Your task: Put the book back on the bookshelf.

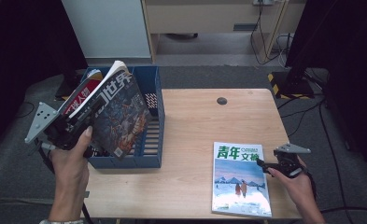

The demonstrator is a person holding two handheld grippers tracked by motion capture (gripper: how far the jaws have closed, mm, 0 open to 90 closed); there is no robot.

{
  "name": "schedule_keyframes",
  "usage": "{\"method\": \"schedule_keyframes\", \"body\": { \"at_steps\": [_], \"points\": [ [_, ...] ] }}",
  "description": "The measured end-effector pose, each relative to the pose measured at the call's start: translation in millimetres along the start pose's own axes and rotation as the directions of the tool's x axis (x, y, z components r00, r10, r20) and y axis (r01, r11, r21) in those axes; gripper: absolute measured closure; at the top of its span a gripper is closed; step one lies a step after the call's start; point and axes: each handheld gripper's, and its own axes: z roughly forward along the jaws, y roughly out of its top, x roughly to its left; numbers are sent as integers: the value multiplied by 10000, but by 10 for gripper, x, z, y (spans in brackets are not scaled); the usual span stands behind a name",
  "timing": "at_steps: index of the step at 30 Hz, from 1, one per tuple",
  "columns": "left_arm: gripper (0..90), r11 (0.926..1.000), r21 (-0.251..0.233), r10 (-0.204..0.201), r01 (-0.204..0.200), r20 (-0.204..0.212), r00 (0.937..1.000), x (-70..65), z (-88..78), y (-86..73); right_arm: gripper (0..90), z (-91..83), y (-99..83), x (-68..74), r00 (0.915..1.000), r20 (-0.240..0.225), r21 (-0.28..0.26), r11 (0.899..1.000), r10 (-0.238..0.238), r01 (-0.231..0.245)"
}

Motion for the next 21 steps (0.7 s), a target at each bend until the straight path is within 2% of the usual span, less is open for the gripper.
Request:
{"method": "schedule_keyframes", "body": {
  "at_steps": [5, 17, 21],
  "points": [
    [826, 10000, 22, -76, 77, -257, 9996, 34, -8, 1, 146, 0, 0, -2, 10000, 3, -1, 10000, -5, 5],
    [826, 9995, 295, 123, -94, -980, 9951, 114, -41, -11, 146, 1, -4, -5, 10000, -7, 20, 10000, 25, -25],
    [826, 9996, 271, 11, 19, -1124, 9937, 151, -68, -7, 146, 1, -3, -6, 10000, -14, 10, 10000, 3, -3]
  ]
}}
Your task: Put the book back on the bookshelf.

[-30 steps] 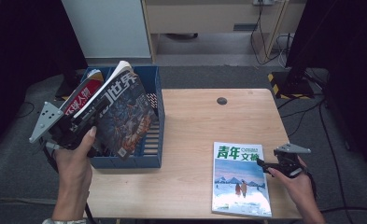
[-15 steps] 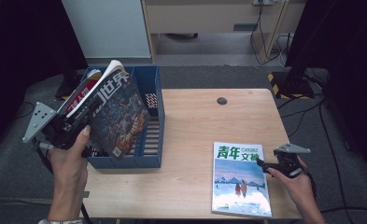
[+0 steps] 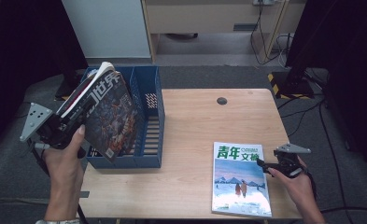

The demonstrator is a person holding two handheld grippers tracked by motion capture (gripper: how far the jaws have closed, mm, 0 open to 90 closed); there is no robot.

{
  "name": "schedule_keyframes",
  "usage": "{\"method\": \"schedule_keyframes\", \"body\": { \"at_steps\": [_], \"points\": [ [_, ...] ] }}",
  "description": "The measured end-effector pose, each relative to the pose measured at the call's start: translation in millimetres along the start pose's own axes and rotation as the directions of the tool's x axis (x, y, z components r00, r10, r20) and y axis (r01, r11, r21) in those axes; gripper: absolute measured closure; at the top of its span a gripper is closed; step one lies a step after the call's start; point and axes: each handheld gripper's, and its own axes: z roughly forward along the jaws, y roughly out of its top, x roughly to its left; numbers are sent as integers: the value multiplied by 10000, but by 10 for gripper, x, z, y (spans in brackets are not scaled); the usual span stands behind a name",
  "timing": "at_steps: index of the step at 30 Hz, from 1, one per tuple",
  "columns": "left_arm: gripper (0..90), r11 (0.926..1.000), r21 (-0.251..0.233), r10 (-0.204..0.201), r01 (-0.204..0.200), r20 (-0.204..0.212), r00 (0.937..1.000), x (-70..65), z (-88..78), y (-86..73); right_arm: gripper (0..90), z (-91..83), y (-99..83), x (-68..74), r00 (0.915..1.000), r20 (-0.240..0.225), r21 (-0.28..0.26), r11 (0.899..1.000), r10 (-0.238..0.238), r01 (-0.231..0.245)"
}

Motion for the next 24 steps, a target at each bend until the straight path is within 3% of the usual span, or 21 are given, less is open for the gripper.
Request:
{"method": "schedule_keyframes", "body": {
  "at_steps": [16, 24],
  "points": [
    [826, 9996, -1, -286, 286, -159, 9995, 95, -92, 25, 146, 8, -1, 6, 10000, -22, 42, 10000, -9, 9],
    [826, 9994, 10, -346, 347, -504, 9981, 155, -121, 35, 146, 9, -2, 5, 10000, 3, 49, 9999, 94, -94]
  ]
}}
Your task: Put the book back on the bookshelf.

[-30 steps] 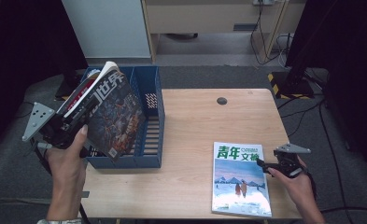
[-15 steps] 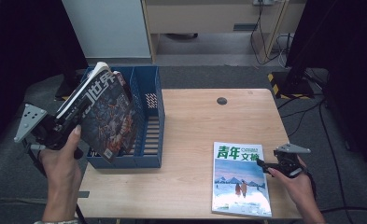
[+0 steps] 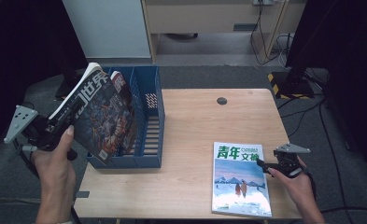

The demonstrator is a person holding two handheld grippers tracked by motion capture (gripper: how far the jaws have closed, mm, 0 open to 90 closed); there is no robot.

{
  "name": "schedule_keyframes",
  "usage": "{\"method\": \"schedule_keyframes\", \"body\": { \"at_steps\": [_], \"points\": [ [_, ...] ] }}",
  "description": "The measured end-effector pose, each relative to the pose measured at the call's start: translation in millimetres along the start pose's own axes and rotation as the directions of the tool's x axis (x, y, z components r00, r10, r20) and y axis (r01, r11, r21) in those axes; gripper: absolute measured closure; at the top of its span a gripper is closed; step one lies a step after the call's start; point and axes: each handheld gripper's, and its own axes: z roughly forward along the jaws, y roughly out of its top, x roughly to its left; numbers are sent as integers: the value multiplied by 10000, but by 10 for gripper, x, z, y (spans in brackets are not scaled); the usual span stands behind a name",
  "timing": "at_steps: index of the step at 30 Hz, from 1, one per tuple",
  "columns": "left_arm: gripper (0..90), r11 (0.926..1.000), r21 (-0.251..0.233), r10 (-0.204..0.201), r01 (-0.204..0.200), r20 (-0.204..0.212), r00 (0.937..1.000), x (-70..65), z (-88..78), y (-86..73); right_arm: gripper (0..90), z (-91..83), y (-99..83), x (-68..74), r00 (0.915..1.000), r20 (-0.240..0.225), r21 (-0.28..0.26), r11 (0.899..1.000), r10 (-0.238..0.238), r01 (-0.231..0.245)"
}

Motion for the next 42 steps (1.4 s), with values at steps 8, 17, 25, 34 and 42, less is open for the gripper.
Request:
{"method": "schedule_keyframes", "body": {
  "at_steps": [8, 17, 25, 34, 42],
  "points": [
    [826, 9995, 8, -314, 314, -446, 9985, 48, 146, -64, 146, 7, -2, -3, 10000, -17, 32, 10000, -84, 84],
    [826, 9986, 32, -528, 533, -798, 9954, 76, 372, -96, 146, 12, -6, -4, 10000, -44, 50, 10000, -74, 75],
    [826, 9981, 193, -573, 592, -896, 9943, 45, 576, -123, 146, 20, -10, -11, 9999, -72, 80, 9999, -89, 89],
    [826, 9975, 216, -657, 679, -905, 9937, -20, 733, -228, 146, 17, -11, -22, 9999, -97, 87, 9999, -71, 72],
    [826, 9979, 274, -565, 591, -874, 9946, -57, 810, -290, 146, 15, -10, -21, 10000, -78, 51, 10000, -56, 56]
  ]
}}
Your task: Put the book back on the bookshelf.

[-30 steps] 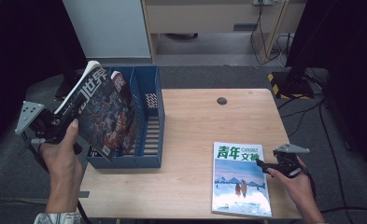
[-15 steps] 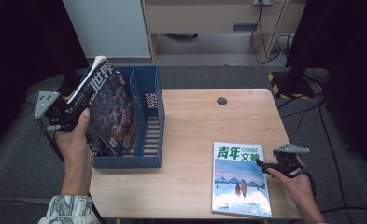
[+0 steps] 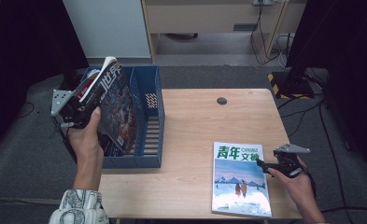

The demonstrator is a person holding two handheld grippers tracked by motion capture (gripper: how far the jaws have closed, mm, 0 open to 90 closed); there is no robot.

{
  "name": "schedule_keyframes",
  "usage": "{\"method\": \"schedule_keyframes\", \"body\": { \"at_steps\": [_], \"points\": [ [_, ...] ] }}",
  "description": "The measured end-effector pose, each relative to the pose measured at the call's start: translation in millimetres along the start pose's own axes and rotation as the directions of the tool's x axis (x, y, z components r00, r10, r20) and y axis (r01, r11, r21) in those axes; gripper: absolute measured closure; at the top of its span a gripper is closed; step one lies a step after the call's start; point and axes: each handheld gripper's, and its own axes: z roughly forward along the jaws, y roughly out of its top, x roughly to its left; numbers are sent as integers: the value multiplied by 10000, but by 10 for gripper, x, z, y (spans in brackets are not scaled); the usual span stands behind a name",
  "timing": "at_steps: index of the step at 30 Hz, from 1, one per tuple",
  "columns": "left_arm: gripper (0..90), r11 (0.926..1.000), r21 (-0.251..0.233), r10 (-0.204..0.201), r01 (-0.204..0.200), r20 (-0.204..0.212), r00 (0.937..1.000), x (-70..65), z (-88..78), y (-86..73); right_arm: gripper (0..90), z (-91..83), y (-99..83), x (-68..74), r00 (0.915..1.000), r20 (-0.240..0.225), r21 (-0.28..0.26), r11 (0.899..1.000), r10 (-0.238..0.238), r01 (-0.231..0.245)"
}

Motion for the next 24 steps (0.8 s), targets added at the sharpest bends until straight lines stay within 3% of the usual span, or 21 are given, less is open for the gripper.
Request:
{"method": "schedule_keyframes", "body": {
  "at_steps": [7, 24],
  "points": [
    [826, 9998, 42, 180, -179, -34, 9998, -14, 54, -44, 146, -2, 0, -3, 10000, 4, -5, 10000, -6, 6],
    [826, 9999, 107, -43, 46, -356, 9994, 56, 148, -206, 146, 0, -4, -6, 10000, -5, 46, 10000, -77, 77]
  ]
}}
